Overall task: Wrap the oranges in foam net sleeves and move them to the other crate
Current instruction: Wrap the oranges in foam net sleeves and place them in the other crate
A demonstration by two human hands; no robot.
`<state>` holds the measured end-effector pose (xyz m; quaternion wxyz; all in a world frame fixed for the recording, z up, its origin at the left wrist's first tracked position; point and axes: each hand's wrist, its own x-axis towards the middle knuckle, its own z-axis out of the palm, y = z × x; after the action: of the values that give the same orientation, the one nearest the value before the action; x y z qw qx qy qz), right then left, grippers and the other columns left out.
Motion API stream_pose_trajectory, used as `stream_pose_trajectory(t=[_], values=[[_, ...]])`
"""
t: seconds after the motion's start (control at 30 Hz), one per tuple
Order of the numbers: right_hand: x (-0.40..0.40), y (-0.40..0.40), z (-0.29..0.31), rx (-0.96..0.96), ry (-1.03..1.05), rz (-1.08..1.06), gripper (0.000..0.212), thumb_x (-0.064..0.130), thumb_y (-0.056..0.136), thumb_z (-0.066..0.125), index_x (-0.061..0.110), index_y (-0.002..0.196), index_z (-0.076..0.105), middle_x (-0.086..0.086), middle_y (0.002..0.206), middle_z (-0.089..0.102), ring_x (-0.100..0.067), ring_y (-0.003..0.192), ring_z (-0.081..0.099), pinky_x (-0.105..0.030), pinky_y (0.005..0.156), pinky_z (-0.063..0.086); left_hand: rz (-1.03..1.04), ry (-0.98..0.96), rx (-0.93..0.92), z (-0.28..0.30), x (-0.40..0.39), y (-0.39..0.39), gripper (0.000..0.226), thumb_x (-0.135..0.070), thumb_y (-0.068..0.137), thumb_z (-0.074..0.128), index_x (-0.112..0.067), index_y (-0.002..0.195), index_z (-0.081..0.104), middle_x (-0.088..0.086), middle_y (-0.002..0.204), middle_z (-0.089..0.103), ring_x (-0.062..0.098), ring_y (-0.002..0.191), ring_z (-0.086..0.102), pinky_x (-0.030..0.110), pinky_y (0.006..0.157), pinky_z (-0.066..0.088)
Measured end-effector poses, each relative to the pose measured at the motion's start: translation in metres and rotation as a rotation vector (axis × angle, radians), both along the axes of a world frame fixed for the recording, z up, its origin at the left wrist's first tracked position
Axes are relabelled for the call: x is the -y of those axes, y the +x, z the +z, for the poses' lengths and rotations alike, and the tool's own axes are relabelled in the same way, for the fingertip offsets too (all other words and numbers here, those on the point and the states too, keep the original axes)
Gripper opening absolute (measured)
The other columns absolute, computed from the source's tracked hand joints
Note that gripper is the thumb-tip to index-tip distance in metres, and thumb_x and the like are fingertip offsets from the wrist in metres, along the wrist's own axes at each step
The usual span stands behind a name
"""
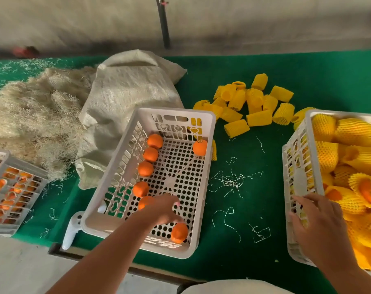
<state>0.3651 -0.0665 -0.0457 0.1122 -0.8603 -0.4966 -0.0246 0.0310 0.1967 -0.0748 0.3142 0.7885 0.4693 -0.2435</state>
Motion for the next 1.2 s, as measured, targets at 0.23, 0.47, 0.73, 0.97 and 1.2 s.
stream_pose_trajectory(t=[0.23, 0.47, 0.73, 0.97, 1.2], values=[[-0.002, -0.002, 0.004, -0.054, -0.023, -0.039, 0.057, 0.011, 0.073, 0.09, 0.003, 0.124, 0.067, -0.015, 0.121, 0.054, -0.039, 0.119, 0.049, -0.061, 0.085, 0.059, -0.18, -0.177, -0.287, -0.03, 0.035, 0.031, 0.083, -0.027, 0.08, 0.086, -0.013, 0.149, 0.042, 0.011, 0.142, 0.059, 0.032, 0.132, 0.055, 0.045, 0.112, 0.045], [-0.002, -0.003, 0.009, -0.09, -0.032, -0.059, 0.054, 0.012, 0.074, 0.09, 0.004, 0.123, 0.069, -0.015, 0.123, 0.056, -0.038, 0.119, 0.051, -0.058, 0.084, 0.06, 0.02, -0.113, -0.147, -0.022, 0.021, 0.026, 0.056, -0.019, 0.08, 0.082, -0.014, 0.127, 0.054, 0.01, 0.122, 0.064, 0.023, 0.097, 0.068, 0.033, 0.074, 0.063], [-0.002, -0.004, 0.008, -0.115, -0.023, -0.079, 0.057, 0.013, 0.072, 0.092, 0.006, 0.124, 0.07, -0.015, 0.122, 0.058, -0.036, 0.117, 0.053, -0.054, 0.083, 0.061, 0.823, -0.271, 0.901, 0.065, -0.013, 0.042, 0.043, -0.031, 0.078, 0.085, -0.032, 0.115, 0.062, 0.012, 0.122, 0.066, 0.027, 0.095, 0.077, 0.04, 0.074, 0.064], [-0.004, -0.002, -0.001, -0.109, 0.029, -0.08, 0.057, 0.014, 0.068, 0.094, 0.01, 0.12, 0.071, -0.01, 0.12, 0.058, -0.032, 0.113, 0.054, -0.049, 0.078, 0.06, 0.815, -0.681, 1.234, 0.105, 0.014, 0.1, 0.061, -0.019, 0.084, 0.078, -0.013, 0.139, 0.054, 0.021, 0.13, 0.065, 0.038, 0.113, 0.069, 0.037, 0.077, 0.061], [-0.007, -0.006, 0.005, -0.054, 0.024, -0.066, 0.054, 0.02, 0.066, 0.094, 0.016, 0.115, 0.073, -0.006, 0.116, 0.063, -0.031, 0.109, 0.061, -0.054, 0.082, 0.057, 0.459, -0.158, 0.909, 0.083, 0.026, 0.133, 0.058, -0.034, 0.077, 0.088, -0.042, 0.125, 0.056, 0.0, 0.123, 0.058, 0.019, 0.093, 0.073, 0.027, 0.073, 0.062]])
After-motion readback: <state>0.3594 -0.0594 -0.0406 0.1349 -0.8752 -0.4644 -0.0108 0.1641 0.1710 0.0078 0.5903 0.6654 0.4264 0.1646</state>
